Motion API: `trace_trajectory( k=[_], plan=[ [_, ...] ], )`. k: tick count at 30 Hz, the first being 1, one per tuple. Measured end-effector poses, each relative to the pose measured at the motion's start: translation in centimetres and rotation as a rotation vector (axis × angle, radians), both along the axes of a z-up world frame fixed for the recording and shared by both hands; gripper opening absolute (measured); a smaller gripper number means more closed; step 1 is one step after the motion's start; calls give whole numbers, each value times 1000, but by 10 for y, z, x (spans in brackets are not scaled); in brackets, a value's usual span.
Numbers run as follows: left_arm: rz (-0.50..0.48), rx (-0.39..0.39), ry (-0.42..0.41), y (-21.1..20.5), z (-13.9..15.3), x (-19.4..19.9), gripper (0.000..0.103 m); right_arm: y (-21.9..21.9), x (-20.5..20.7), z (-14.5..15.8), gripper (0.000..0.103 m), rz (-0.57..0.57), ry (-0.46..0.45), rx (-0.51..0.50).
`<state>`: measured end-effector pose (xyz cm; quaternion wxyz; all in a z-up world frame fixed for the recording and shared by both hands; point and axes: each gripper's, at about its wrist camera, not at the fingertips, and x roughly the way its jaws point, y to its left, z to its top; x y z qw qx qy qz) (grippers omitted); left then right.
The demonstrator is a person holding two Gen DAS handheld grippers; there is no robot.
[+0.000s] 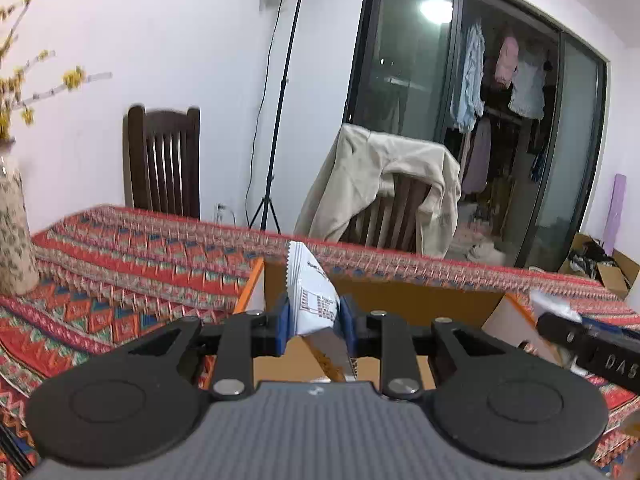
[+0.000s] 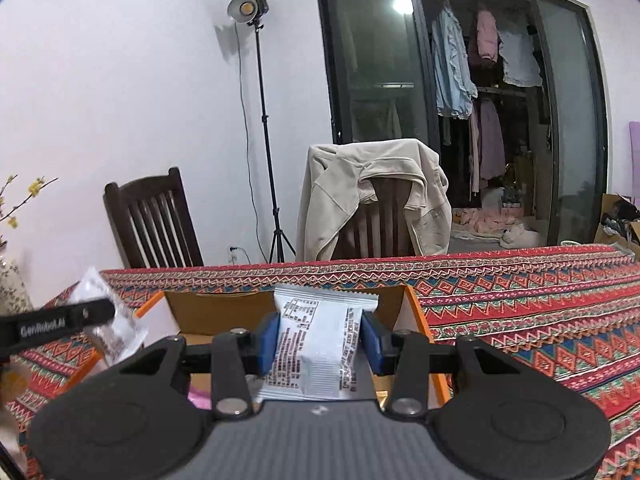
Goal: Organize snacks
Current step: 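Carry both packets into the orange box and open both grippers, then withdraw both grippers from the box back toward the snack pile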
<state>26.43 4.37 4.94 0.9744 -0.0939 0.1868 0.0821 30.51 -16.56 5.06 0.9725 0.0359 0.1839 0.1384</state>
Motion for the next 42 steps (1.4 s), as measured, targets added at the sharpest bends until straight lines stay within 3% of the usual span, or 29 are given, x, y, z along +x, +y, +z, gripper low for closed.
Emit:
trace_trajectory(
  k=[4, 12, 13, 14, 15, 16, 17, 19, 32, 37, 42],
  plan=[
    [-11, 0, 27, 3, -11, 6, 27, 0, 4, -12, 43, 19, 0, -5],
    [-37, 18, -12, -4, -14, -1, 31, 1, 7, -22, 45, 36, 47, -25],
    [-51, 12, -26, -3, -13, -4, 43, 1, 6, -22, 47, 34, 47, -22],
    [-56, 2, -36, -3, -12, -6, 63, 0, 5, -22, 60, 36, 49, -14],
    [-49, -4, -46, -3, -11, -8, 73, -1, 4, -21, 68, 37, 48, -4],
    [-37, -7, -61, -3, -10, -11, 87, -3, 3, -21, 87, 33, 43, 2],
    [-28, -7, -78, -4, -9, -14, 95, -5, 1, -21, 99, 29, 35, 5],
    [-12, -12, -103, -4, -7, -19, 103, -7, -2, -20, 103, 20, 27, 8],
    [19, -7, -140, -7, 11, -40, 103, -15, -13, -12, 103, 5, 24, 12],
    [-6, -39, -182, -9, 36, -67, 103, -24, -35, 6, 103, 1, 2, 30],
    [-14, 2, -154, -19, 48, -92, 103, -34, -64, 17, 103, 8, -2, 3]
  ],
)
